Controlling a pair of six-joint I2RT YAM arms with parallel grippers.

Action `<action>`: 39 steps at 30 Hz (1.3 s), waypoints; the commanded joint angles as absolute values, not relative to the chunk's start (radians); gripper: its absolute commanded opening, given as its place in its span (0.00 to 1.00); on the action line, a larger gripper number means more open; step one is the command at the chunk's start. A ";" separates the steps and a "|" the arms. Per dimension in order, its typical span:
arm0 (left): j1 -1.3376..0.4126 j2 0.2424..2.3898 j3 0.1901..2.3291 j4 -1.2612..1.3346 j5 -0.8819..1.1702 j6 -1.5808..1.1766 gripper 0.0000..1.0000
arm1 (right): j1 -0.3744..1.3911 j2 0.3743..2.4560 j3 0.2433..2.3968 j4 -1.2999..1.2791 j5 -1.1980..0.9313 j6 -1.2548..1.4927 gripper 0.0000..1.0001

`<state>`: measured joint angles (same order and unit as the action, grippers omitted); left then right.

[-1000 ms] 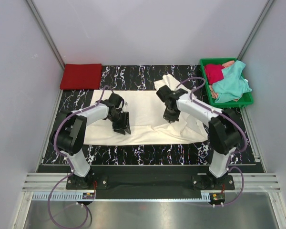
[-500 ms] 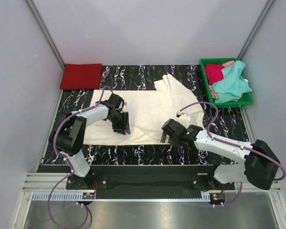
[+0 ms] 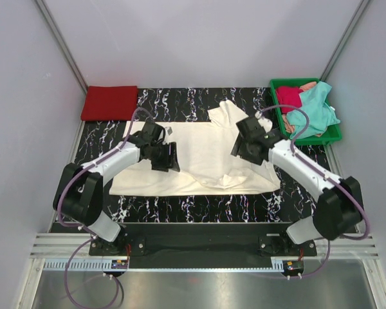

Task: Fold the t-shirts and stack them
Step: Fold the tshirt

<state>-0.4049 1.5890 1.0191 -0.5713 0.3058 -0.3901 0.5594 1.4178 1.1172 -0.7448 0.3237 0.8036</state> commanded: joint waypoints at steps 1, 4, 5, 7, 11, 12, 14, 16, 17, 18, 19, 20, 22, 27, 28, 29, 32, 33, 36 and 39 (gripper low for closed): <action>-0.443 1.539 1.058 -0.430 0.402 -0.387 0.60 | 0.497 1.515 1.233 -0.831 0.111 0.582 0.69; -0.514 1.566 1.094 -0.339 0.446 -0.403 0.68 | 0.468 1.549 1.284 -0.845 -0.027 0.537 0.54; -0.534 1.586 1.098 -0.306 0.455 -0.416 0.68 | 0.462 1.548 1.279 -0.835 -0.073 0.552 0.54; -0.587 1.606 1.103 -0.209 0.456 -0.451 0.68 | 0.442 1.554 1.269 -0.830 -0.205 0.574 0.54; -0.623 1.663 1.137 -0.186 0.458 -0.515 0.64 | 0.439 1.606 1.279 -0.801 -0.426 0.530 0.62; -0.623 1.655 1.132 -0.170 0.500 -0.520 0.64 | 0.439 1.621 1.276 -0.799 -0.433 0.508 0.64; -0.626 1.638 1.105 -0.155 0.512 -0.517 0.64 | 0.439 1.628 1.255 -0.779 -0.400 0.457 0.70; -0.623 1.597 1.086 -0.178 0.508 -0.531 0.64 | 0.436 1.663 1.223 -0.732 -0.396 0.396 0.71; -0.623 1.580 1.069 -0.189 0.502 -0.535 0.64 | 0.433 1.686 1.224 -0.732 -0.396 0.382 0.70; -0.623 1.554 1.057 -0.189 0.486 -0.543 0.64 | 0.430 1.727 1.230 -0.730 -0.400 0.371 0.69; -0.623 1.502 1.039 -0.178 0.480 -0.566 0.63 | 0.430 1.736 1.224 -0.715 -0.414 0.373 0.68; -0.623 1.471 0.993 -0.164 0.473 -0.577 0.63 | 0.431 1.741 1.204 -0.668 -0.420 0.376 0.68; -0.623 1.409 0.962 -0.176 0.428 -0.601 0.62 | 0.430 1.752 1.203 -0.647 -0.411 0.364 0.68; -0.621 1.316 0.902 -0.232 0.382 -0.603 0.62 | 0.431 1.821 1.250 -0.678 -0.345 0.284 0.67; -0.621 1.307 0.896 -0.238 0.374 -0.603 0.62 | 0.430 1.825 1.265 -0.686 -0.342 0.270 0.67; -0.621 1.299 0.882 -0.247 0.362 -0.607 0.62 | 0.430 1.827 1.270 -0.689 -0.341 0.267 0.67; -0.621 1.278 0.867 -0.250 0.347 -0.615 0.62 | 0.430 1.829 1.267 -0.693 -0.373 0.275 0.64; -0.621 1.269 0.864 -0.250 0.344 -0.617 0.62 | 0.430 1.824 1.261 -0.692 -0.394 0.281 0.63; -0.618 1.261 0.870 -0.261 0.339 -0.608 0.62 | 0.437 1.781 1.214 -0.683 -0.449 0.308 0.58; -0.614 1.267 0.874 -0.261 0.342 -0.598 0.62 | 0.452 1.712 1.151 -0.672 -0.509 0.334 0.53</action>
